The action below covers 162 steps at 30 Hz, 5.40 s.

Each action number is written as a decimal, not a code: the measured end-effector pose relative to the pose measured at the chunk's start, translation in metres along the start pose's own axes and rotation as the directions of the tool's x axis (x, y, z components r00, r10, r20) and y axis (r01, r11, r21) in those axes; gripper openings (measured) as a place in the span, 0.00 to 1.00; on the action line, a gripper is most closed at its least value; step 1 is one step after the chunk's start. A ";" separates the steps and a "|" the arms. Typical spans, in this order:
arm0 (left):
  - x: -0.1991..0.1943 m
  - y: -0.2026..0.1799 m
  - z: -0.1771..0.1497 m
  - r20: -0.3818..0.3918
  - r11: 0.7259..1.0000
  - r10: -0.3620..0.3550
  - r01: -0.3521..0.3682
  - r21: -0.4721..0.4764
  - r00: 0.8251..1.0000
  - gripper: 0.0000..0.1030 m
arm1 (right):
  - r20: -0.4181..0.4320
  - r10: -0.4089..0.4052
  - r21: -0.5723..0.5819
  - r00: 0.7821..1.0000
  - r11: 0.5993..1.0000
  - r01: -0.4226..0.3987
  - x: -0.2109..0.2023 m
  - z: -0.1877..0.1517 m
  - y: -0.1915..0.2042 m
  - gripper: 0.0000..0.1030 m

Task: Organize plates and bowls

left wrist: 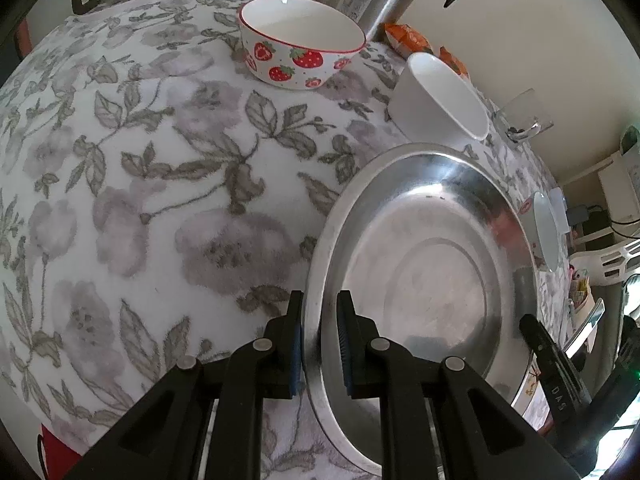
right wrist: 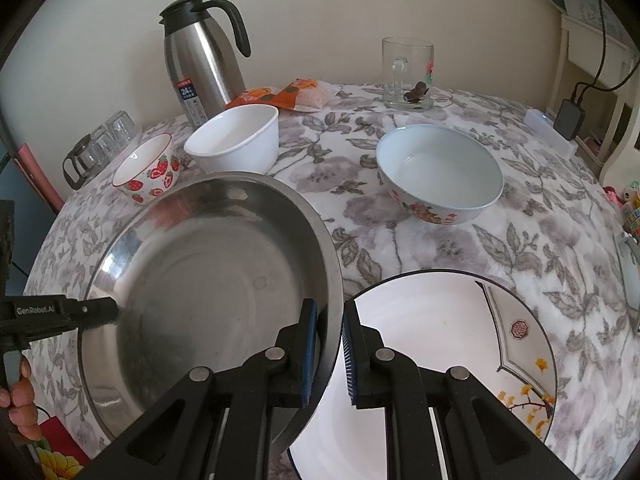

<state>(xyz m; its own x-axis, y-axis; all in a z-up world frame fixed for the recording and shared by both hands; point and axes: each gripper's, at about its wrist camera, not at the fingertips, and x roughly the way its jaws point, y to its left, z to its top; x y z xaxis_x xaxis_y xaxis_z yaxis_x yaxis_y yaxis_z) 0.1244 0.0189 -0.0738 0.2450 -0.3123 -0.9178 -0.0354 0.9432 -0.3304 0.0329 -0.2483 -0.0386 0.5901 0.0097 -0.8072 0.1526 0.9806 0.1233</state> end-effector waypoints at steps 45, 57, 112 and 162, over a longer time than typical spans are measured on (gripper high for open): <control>-0.057 -0.010 -0.003 0.177 0.982 0.177 -0.185 0.030 0.968 0.77 | 0.073 0.009 -0.052 0.997 0.999 -0.005 -0.057 0.018 0.033 0.79; -0.060 -0.005 -0.005 0.205 0.981 0.195 -0.195 -0.021 0.959 0.95 | 0.036 0.007 -0.019 0.999 1.000 -0.006 -0.048 0.014 0.031 1.00; 0.012 -0.183 -0.150 0.000 0.959 -0.079 0.076 0.274 0.997 0.89 | -0.056 0.002 0.398 0.998 0.917 0.021 -0.037 -0.046 -0.178 0.81; 0.047 -0.186 -0.142 0.157 0.954 0.026 -0.071 0.291 0.987 0.30 | -0.004 0.098 0.355 0.995 0.930 -0.090 -0.013 -0.050 -0.169 0.17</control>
<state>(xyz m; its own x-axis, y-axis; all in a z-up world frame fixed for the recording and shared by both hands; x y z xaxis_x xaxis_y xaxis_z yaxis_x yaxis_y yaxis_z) 0.0049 -0.1871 -0.0863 0.3935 -0.2661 -0.8800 0.2309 0.9551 -0.1856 -0.0403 -0.4041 -0.0784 0.5989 0.1064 -0.7937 0.3706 0.8418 0.3925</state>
